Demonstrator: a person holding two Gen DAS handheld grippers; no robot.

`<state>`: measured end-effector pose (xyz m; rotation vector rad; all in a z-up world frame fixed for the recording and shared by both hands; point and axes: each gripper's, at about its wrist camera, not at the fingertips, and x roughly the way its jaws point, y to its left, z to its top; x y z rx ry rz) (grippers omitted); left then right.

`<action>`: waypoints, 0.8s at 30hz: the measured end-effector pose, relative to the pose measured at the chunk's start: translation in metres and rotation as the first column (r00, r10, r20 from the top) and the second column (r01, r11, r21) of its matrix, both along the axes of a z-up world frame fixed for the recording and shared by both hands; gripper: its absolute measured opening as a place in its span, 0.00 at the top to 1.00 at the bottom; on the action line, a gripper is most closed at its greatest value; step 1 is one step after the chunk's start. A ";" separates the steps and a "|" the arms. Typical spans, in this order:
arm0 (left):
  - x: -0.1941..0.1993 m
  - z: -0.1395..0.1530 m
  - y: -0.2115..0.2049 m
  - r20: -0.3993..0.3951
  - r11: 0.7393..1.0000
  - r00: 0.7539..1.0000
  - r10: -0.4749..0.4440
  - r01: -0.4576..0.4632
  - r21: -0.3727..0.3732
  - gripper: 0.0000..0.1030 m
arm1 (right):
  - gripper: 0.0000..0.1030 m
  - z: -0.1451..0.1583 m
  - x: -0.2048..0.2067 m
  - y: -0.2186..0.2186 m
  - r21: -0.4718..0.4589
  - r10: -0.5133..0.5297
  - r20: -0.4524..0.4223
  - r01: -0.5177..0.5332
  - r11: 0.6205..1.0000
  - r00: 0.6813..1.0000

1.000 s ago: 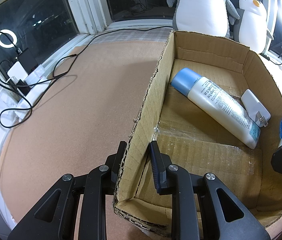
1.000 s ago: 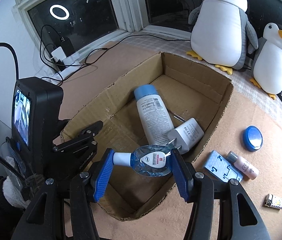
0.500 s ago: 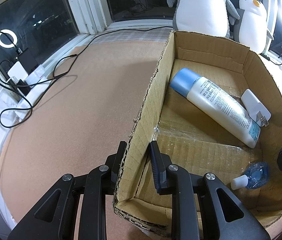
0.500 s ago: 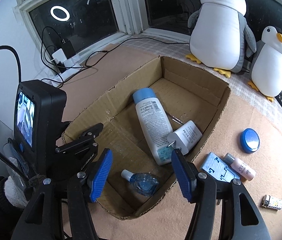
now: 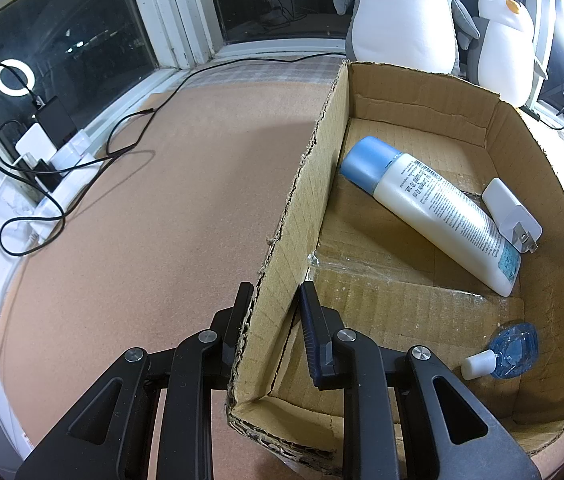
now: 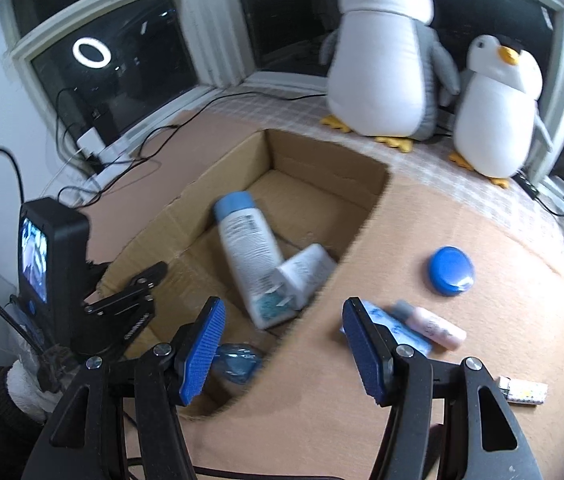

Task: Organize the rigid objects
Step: 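Open the right gripper and move it to the pink lotion bottle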

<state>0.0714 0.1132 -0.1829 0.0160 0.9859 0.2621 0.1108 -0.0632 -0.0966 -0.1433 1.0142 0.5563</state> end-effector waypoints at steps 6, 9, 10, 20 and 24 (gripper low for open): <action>0.000 0.000 0.000 0.000 1.000 1.000 0.000 0.000 0.000 0.79 | 0.45 0.004 0.014 -0.036 -0.009 -0.086 0.015 0.086 0.996 0.996; 0.000 0.000 0.000 0.000 1.000 1.000 0.000 0.000 0.000 0.79 | 0.45 0.004 0.023 -0.054 -0.024 -0.120 0.019 0.121 0.992 0.993; 0.000 0.000 0.000 0.000 1.000 1.000 0.000 0.000 0.000 0.79 | 0.45 0.003 0.025 -0.060 -0.031 -0.126 0.020 0.127 0.991 0.992; 0.000 0.000 0.000 0.001 1.000 1.000 0.000 0.000 -0.001 0.79 | 0.45 -0.015 0.044 -0.092 -0.113 -0.110 -0.007 0.109 0.988 0.994; 0.000 0.000 0.000 0.001 1.000 1.000 0.000 0.000 -0.001 0.79 | 0.45 -0.025 0.048 -0.089 -0.147 -0.073 -0.016 0.070 0.987 0.997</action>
